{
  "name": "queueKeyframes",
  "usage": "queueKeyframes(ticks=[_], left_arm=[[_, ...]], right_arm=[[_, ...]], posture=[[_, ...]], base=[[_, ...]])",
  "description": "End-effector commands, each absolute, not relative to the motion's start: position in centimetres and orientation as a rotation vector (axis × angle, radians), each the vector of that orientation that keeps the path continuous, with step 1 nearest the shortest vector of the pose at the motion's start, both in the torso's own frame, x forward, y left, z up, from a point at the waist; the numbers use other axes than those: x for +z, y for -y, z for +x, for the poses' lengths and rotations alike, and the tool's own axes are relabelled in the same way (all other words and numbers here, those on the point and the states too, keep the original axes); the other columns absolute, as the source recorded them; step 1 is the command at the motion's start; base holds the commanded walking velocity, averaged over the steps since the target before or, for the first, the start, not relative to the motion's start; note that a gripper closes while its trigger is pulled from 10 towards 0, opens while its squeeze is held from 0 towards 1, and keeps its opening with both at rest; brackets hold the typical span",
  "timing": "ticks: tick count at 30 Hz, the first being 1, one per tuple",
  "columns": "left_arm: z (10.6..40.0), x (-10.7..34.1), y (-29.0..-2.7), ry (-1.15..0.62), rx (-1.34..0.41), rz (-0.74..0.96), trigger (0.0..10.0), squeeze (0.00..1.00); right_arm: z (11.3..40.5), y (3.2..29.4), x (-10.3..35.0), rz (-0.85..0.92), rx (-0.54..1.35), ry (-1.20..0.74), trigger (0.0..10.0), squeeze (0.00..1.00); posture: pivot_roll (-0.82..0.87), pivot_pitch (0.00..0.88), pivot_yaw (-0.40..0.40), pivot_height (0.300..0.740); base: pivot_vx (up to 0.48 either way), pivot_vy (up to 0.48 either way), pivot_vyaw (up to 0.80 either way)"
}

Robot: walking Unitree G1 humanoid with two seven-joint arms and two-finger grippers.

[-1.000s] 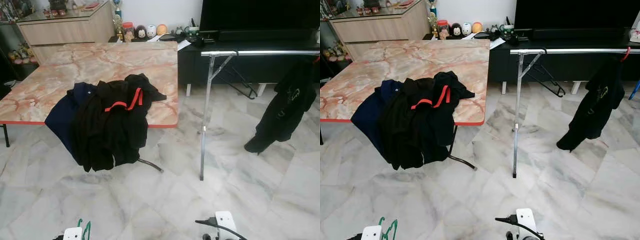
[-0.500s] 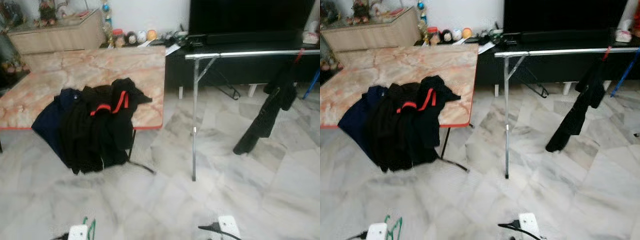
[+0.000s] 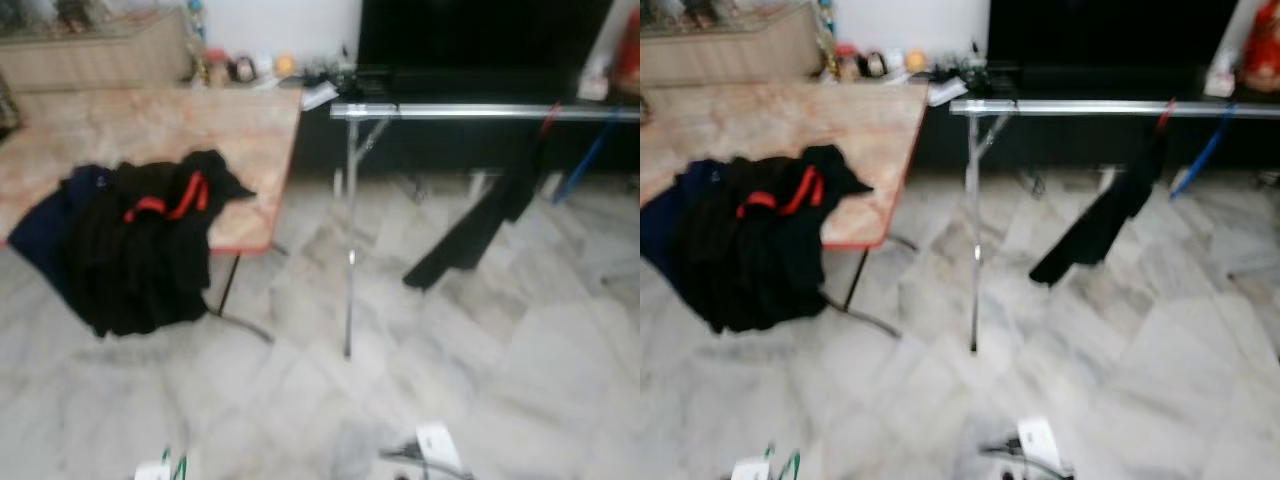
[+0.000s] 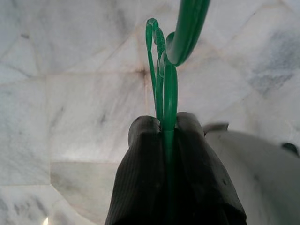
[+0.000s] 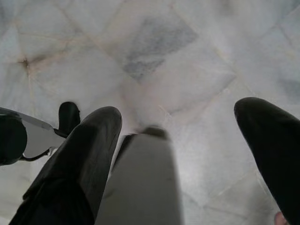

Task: Hang hanger

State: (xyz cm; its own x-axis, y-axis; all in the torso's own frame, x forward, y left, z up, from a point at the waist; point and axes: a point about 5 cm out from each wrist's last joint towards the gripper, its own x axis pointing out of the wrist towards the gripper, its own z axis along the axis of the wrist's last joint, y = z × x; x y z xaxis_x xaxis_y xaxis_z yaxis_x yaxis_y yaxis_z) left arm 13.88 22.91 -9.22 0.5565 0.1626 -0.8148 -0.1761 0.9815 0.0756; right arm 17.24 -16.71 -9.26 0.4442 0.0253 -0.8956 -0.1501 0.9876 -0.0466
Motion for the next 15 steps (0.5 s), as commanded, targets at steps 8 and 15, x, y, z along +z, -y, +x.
queueKeyframes(ticks=[8, 15], left_arm=[[13.53, -9.42, -22.71, -0.979, 0.19, -0.014, 10.0, 0.0], [13.83, -9.33, -22.69, -0.972, 0.191, -0.016, 10.0, 0.0]], right_arm=[[17.42, 17.59, -9.11, -0.141, 0.095, -1.101, 10.0, 0.0], [17.45, 17.49, -9.1, -0.153, 0.111, -1.1, 10.0, 0.0]], posture=[[-0.04, 0.0, 0.061, 0.74], [-0.04, 0.0, 0.06, 0.74]], base=[[0.0, -0.412, 0.0], [0.0, -0.41, 0.0]])
